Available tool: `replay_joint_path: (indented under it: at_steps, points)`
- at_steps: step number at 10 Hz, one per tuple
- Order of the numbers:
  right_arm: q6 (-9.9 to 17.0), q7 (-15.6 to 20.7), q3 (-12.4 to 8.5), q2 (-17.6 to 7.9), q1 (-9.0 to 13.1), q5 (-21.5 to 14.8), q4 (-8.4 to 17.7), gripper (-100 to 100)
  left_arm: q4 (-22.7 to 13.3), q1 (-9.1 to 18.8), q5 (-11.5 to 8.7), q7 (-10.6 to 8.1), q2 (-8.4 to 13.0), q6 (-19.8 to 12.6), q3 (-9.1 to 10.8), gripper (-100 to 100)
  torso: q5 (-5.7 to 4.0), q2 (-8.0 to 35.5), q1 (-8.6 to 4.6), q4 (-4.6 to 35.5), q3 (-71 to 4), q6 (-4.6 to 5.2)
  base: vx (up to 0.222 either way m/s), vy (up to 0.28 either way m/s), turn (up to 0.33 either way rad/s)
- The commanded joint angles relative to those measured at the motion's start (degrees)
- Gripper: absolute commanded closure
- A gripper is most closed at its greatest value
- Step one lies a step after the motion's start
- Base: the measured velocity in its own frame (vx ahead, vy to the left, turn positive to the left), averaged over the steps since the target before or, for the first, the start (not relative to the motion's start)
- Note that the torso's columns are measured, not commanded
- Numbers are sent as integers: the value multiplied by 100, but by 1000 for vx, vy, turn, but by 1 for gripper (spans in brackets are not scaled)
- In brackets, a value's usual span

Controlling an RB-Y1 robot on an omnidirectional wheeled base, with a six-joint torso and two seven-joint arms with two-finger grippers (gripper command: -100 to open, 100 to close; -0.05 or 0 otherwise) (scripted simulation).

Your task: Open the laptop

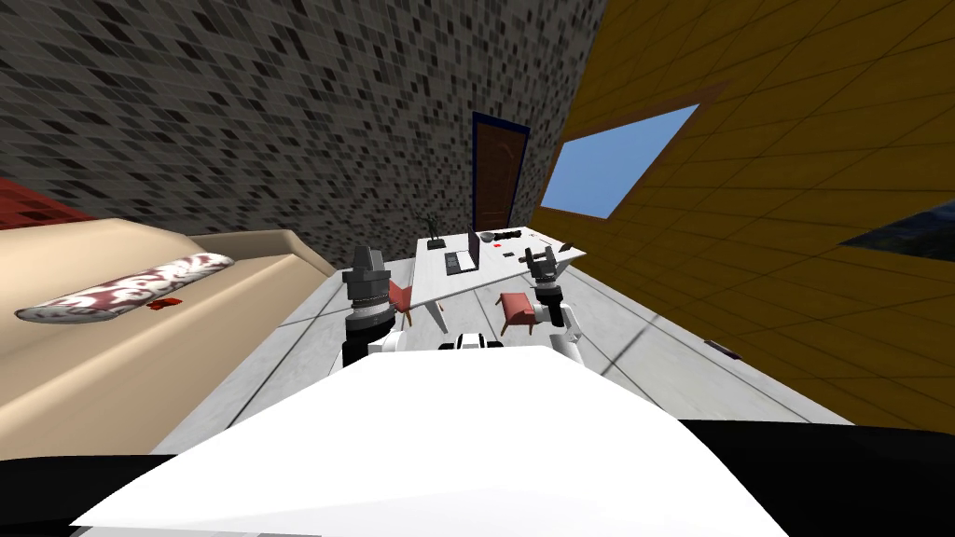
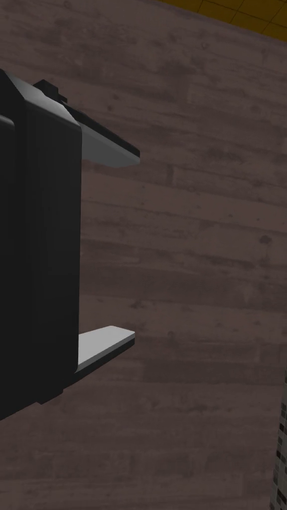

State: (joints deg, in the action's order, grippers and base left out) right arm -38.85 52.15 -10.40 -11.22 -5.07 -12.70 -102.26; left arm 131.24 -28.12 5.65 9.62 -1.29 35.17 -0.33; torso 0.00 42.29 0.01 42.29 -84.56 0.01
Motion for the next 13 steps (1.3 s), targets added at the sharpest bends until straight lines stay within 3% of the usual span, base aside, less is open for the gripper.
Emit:
replay_joint_path:
  at_steps: [1, 3, 4, 5, 6, 8, 9, 11, 12, 13]
  points:
    - [-115, 422, -121, -13, 205, -138, 257, -100, 0, 0, 0, 0, 0, 0, 0, 0, -1, -1, -2, 0, -1, 0, -12, 6, 33]
    - [-115, 629, -121, -13, 205, -138, 257, -100, 0, 0, 0, 0, 0, 0, 0, 0, 0, -1, 0, 0, 0, 0, -6, 3, 12]
    - [-206, 854, -223, -23, 385, -258, 491, -100, 0, 0, 0, 0, 0, 0, 0, 0, 0, -1, -1, 0, -1, 0, -9, 9, 36]
    - [-206, 1004, -223, -23, 385, -258, 491, -100, 0, 0, 0, 0, 0, 0, 0, 0, 0, -2, 1, -1, -1, -2, -9, 10, 23]
    - [-284, 1169, -320, -32, 562, -376, 729, -100, 0, 0, 0, 0, 0, 0, 0, 0, 0, -1, 0, 0, 0, 0, -12, 16, 39]
    - [-284, 1436, -320, -32, 562, -376, 729, -100, 0, 0, 0, 0, 0, 0, 0, 0, 0, 0, -1, 0, 0, 0, -7, 10, 9]
    - [-348, 1633, -412, -40, 736, -492, 967, -100, 0, 0, 0, 0, 0, 0, 0, 0, -1, -1, -3, 0, -1, 0, -8, 15, 35]
    - [-348, 1835, -412, -40, 736, -492, 967, -100, 0, 0, 0, 0, 0, 0, 0, 0, 0, -1, 0, -1, -1, -1, -3, 10, 11]
    - [-399, 2055, -499, -48, 905, -605, 1205, -100, 0, 0, 0, 0, 0, 0, 0, 0, -1, -1, -2, 0, -1, 0, -7, 14, 37]
    - [-399, 2212, -499, -48, 905, -605, 1205, -100, 0, 0, 0, 0, 0, 0, 0, 0, 0, -1, 0, 0, -1, -2, -6, 16, 23]
